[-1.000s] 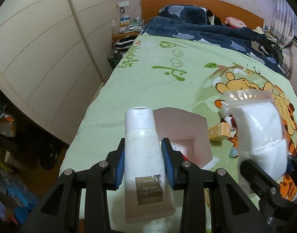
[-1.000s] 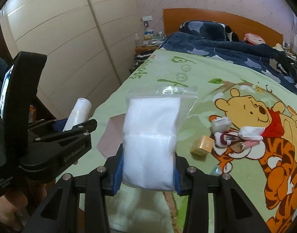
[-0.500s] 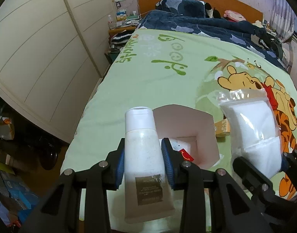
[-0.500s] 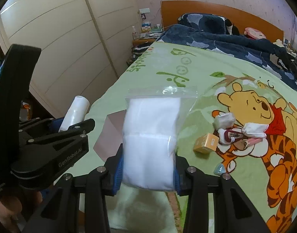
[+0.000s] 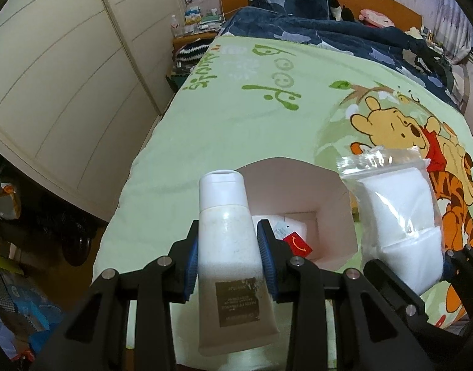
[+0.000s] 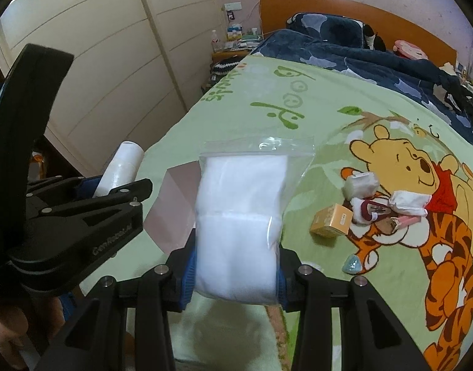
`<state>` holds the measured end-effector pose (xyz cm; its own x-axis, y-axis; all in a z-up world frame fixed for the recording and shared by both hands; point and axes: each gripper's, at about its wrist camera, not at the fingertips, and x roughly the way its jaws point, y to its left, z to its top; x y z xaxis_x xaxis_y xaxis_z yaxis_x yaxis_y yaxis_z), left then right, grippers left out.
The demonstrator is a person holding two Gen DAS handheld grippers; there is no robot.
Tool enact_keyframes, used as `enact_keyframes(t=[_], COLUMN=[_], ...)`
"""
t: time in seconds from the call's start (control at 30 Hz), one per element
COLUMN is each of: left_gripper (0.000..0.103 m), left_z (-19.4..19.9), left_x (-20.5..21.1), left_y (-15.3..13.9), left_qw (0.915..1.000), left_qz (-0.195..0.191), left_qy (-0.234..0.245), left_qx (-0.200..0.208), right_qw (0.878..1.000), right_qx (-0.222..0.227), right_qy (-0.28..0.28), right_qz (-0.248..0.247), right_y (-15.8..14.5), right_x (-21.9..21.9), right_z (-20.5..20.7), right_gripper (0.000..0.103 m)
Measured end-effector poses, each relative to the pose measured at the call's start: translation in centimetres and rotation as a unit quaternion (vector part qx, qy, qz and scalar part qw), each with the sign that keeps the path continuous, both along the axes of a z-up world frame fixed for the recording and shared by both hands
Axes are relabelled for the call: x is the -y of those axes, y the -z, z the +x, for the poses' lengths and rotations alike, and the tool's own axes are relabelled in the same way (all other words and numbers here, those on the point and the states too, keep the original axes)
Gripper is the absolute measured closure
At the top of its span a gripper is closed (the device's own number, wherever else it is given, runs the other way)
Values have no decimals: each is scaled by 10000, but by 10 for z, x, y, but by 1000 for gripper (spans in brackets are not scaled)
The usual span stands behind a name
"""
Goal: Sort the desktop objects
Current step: 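Lift and carry the lotion tube and cotton-pad bag with both tools to the paper box, then open the left tool to drop the lotion tube while the right tool releases the cotton-pad bag into the box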
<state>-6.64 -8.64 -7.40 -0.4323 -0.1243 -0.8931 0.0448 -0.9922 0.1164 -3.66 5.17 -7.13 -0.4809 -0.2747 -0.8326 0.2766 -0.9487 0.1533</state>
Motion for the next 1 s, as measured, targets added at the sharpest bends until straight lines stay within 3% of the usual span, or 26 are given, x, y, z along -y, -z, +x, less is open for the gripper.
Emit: enact_keyframes(t=[0.5,0.57,0.63,0.83,1.0], left_gripper=[65,49,25,17,16], left_z=[-26,-28,-29,-32,-32], left_x=[-6,-6,-5,-4,-1], left_y=[38,40,40,39,39], left_qw=[9978,9974,9973,9974,9971], left_qz=[-93,-99,-120,-172,-172], left_qy=[236,241,233,307,274], left_qx=[616,671,679,632,693], right_qw=[9977,9966,9960,9954,9949], right_qx=[508,667,784,876,868], right_qy=[-317,-384,-335,-316,-321], right_qz=[307,283,270,213,392], right_y=[44,50,53,56,54], right_x=[20,23,22,18,20], right_z=[-38,-42,-44,-45,-44], right_gripper=[61,59,57,57,56])
